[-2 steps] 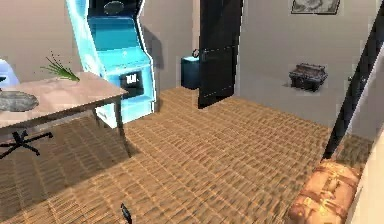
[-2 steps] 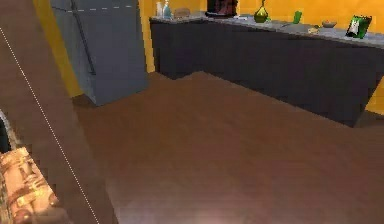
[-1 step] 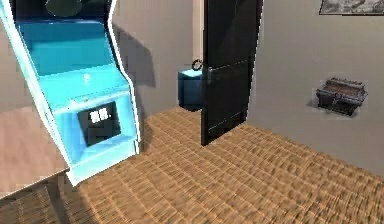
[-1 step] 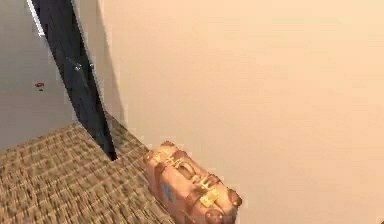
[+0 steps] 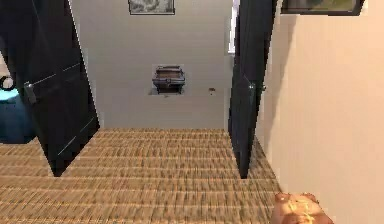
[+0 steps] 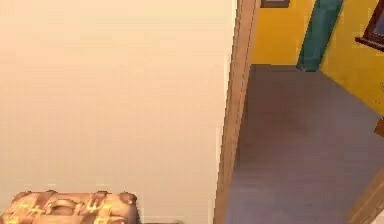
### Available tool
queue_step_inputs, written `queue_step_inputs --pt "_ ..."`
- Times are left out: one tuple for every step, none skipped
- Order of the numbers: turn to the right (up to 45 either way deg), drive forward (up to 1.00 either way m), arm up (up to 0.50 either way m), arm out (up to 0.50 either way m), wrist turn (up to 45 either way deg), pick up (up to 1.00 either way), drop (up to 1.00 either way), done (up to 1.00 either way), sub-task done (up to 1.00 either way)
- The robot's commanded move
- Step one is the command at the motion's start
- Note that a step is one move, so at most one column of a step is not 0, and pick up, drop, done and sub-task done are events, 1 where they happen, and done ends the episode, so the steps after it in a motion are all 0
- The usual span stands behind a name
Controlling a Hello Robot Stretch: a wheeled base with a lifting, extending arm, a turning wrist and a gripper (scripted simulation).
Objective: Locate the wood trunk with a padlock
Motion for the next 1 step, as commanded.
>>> queue_step_inputs --pt "0.0 1.00 0.00 0.00 0.0 0.00 0.00 0.00 0.00"
